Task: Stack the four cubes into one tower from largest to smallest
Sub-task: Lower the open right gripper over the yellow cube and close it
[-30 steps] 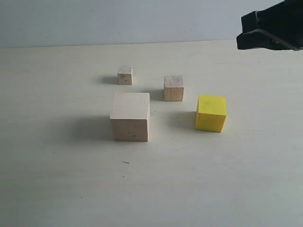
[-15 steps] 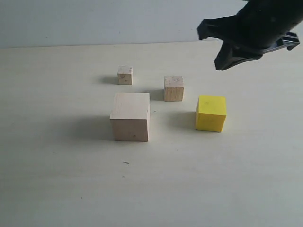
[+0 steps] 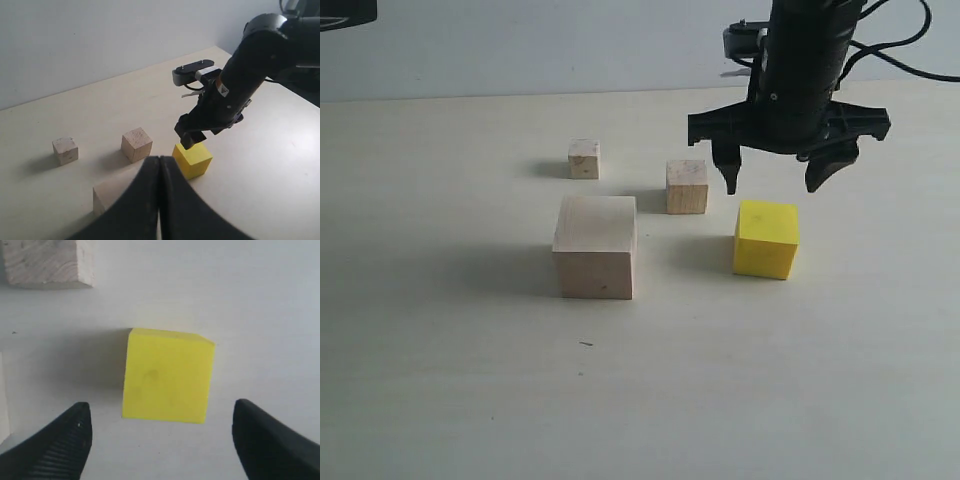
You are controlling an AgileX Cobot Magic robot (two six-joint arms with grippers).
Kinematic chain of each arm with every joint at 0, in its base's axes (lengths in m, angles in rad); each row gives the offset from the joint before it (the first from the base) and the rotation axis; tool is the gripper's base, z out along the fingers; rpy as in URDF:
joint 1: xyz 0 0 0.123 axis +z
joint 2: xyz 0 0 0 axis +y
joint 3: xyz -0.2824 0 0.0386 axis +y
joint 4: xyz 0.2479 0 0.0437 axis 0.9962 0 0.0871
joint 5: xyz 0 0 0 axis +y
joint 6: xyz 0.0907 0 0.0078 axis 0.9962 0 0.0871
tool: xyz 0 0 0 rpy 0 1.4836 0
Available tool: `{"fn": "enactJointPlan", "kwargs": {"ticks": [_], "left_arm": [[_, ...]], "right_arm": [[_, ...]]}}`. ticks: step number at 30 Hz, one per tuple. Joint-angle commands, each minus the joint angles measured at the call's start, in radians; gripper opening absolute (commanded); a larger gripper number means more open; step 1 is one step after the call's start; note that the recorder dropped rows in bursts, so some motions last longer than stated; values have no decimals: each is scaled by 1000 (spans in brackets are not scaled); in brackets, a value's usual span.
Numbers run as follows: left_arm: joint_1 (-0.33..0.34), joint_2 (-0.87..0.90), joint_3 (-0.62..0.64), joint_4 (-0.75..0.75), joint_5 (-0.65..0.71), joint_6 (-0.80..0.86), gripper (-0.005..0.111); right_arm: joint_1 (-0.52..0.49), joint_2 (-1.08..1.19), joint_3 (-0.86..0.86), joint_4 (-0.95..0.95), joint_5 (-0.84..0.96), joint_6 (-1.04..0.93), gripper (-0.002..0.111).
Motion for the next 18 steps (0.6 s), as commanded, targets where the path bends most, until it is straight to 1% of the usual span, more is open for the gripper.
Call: {"fn": "enactJointPlan", "kwargs": {"ticks": [1,3,7,18], "left_arm": [[5,-5,3,11,5,-3,0],[5,-5,3,19,5,-3,0],[5,-5,3,18,10,-3,0],[5,-5,3,23,10,-3,0]], "right_arm": [[-1,55,-10,12,-20,33,74],[-4,71,-10,25,-56,33,74],[-49,98,-30,99,-47,33,74],[-59,98,-30,86,-43,33,74]]}}
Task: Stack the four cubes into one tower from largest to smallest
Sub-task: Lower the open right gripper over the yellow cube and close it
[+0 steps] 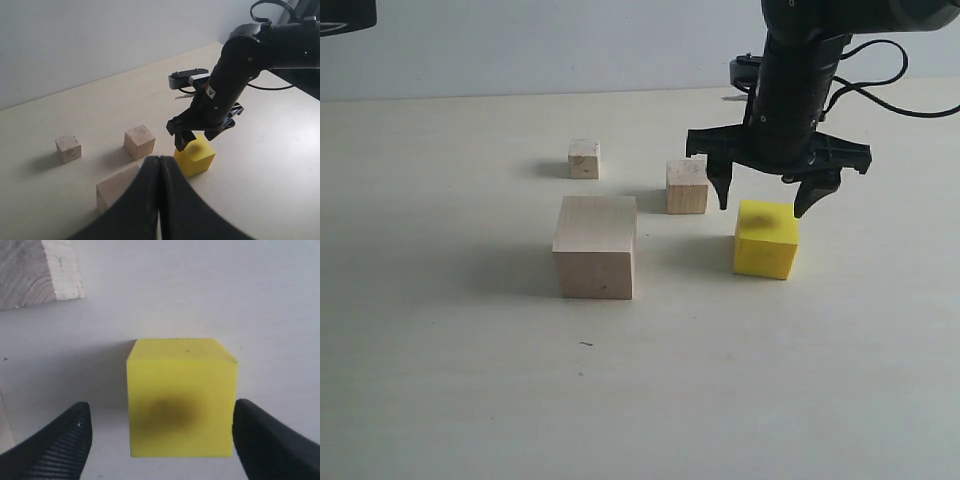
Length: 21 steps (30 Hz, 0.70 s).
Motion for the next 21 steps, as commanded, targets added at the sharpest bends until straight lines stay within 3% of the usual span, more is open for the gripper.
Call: {"fn": "enactJointPlan", "kwargs": {"ticks": [1,21], "left_arm": [[5,-5,3,4,1,-3,0],[5,-5,3,8,3,-3,0]], "right_arm": [[-6,-1,-7,-14,4,0,74],[-23,87,-7,-7,14,-12,74]]}}
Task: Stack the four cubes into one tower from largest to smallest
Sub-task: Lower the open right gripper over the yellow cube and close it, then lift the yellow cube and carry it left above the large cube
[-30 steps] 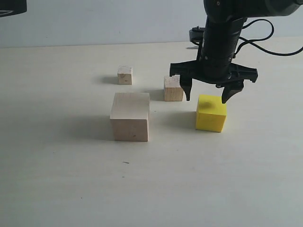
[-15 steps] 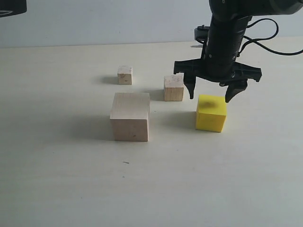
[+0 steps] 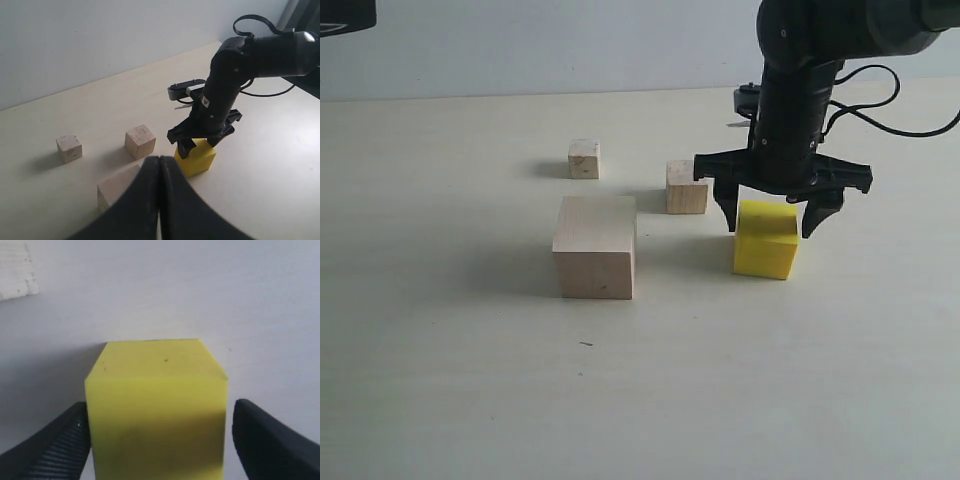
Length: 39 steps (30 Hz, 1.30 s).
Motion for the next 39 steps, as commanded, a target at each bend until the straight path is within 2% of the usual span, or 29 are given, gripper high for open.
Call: {"fn": "enactJointPlan", "kwargs": {"ticks": [1,2,10,14,17,27,39], "left_arm": [[5,-5,3,9,3,-3,0],[5,-5,3,9,3,-3,0],[5,-5,3,9,3,-3,0],[5,-5,3,9,3,-3,0],[5,-5,3,9,3,-3,0],[5,-5,3,15,5,-3,0],[5,-5,3,35,5,-3,0]], "right_arm": [[-3,17,-7,-1,-4,-11,73],[-3,17,-7,-1,-7,-11,72],[-3,12,-7,78,28,-125,17],[-3,-17,-9,107,76,-185,2],[-3,-39,-55,105,157,-220,0],[9,-127,-249,199,157,-228,0],[157,-129,-253,224,157,-206,0]]}}
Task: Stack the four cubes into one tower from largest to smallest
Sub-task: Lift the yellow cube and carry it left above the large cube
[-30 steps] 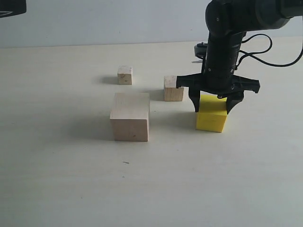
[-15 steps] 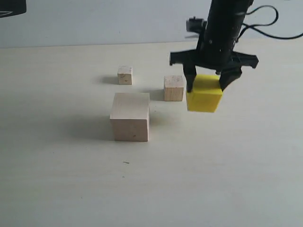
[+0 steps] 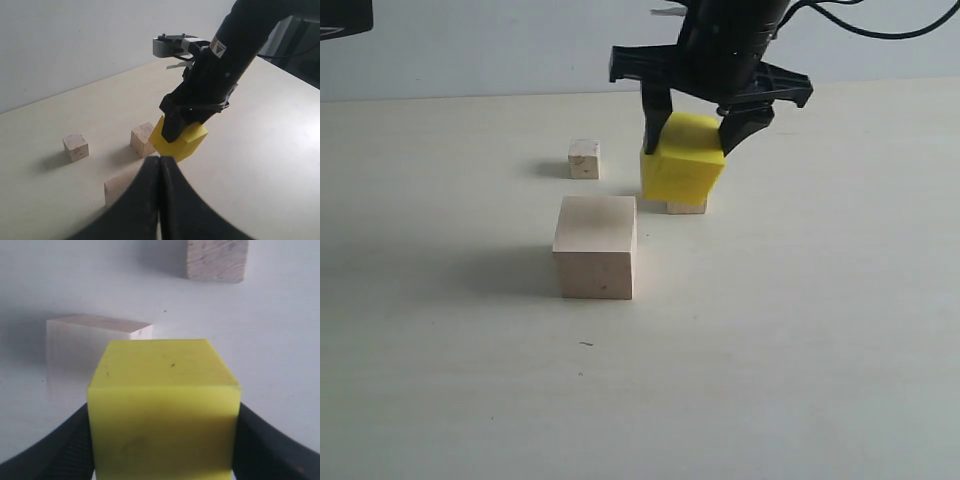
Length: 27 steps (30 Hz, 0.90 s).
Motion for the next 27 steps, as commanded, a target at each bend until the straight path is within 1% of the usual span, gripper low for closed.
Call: {"fn": "enactJointPlan", "kwargs": {"ticks": [1,6,10,21,27], "left_arm": [[5,-5,3,5,3,-3,0],[5,-5,3,5,8,-3,0],[5,-5,3,5,19,-3,0],[5,-5,3,5,20,-3,0],[3,-5,3,5,20,-3,0]], "right_arm": [[53,-7,-17,7,2,22,0],[103,-5,-75,9,2,42,0],[113,-1,-112,8,2,87,0],[160,48,-112,0,2,128,0],[169,60,-112,-51,2,124,0]]}}
